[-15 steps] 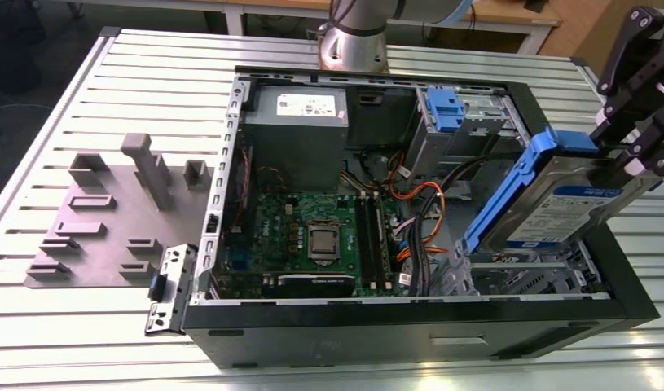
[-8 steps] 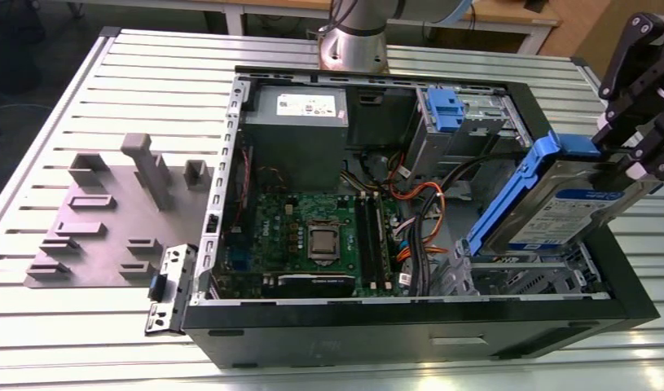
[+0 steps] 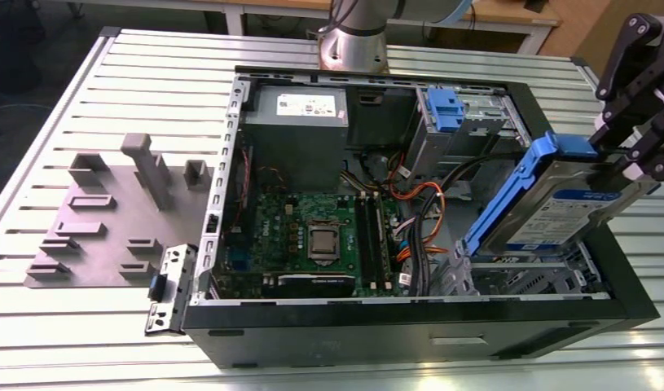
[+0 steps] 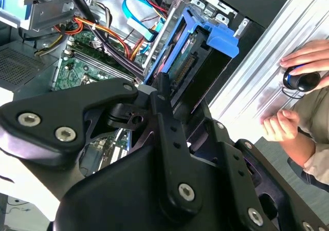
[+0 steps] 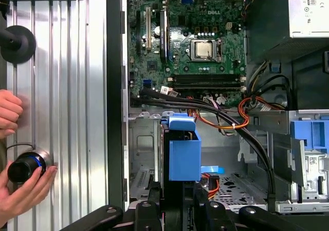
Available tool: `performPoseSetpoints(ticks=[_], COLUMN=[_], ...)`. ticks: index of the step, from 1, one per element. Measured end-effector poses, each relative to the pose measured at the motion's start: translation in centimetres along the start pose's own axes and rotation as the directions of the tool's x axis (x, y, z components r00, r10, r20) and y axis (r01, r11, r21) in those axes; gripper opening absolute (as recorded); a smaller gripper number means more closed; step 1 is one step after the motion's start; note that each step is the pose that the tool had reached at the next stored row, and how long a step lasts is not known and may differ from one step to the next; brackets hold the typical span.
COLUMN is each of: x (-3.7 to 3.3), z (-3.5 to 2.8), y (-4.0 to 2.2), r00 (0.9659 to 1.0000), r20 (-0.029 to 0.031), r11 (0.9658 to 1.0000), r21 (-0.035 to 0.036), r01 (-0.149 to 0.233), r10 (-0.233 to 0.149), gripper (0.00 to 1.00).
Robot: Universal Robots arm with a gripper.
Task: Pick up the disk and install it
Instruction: 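Insert the disk into the insertion slot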
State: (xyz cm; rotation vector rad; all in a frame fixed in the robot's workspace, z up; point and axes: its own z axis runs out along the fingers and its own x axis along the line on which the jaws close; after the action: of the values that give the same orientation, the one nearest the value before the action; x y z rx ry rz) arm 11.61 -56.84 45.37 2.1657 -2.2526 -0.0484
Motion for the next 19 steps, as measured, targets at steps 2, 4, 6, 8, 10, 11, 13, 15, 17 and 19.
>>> performPoseSetpoints(ticks=[2, 4, 6, 8, 10, 11, 13, 15, 17, 19], x=[0.0, -0.01, -0.01, -0.03, -0.04, -0.04, -0.05, -0.05, -0.04, -0.04], z=[0.15, 0.32, 0.44, 0.56, 0.66, 0.72, 0.85, 0.99, 1.01, 1.01], y=[0.0, -0.01, -0.01, -0.01, -0.02, -0.02, -0.04, -0.05, -0.05, -0.05], r00=[1.0, 1.0, 1.0, 1.0, 1.0, 1.0, 0.9999, 0.9999, 0.9999, 0.9999], r20=[-0.0006, -0.0007, -0.0008, -0.0009, -0.0008, -0.0011, -0.0017, -0.0021, -0.0019, -0.002], r11=[1.0, 1.0, 1.0, 1.0, 1.0, 1.0, 0.9999, 0.9999, 0.9999, 0.9999], r21=[0.0, 0.0, 0.0, 0.0, -0.0001, -0.0001, -0.0001, -0.0001, -0.0001, -0.0001], r01=[0.0, 0.001, 0.002, 0.004, 0.008, 0.009, 0.01, 0.011, 0.012, 0.012], r10=[0.0, -0.001, -0.002, -0.004, -0.008, -0.009, -0.01, -0.011, -0.012, -0.012], gripper=[0.35, 0.35, 0.35, 0.35, 0.35, 0.35, 0.35, 0.35, 0.35, 0.35])
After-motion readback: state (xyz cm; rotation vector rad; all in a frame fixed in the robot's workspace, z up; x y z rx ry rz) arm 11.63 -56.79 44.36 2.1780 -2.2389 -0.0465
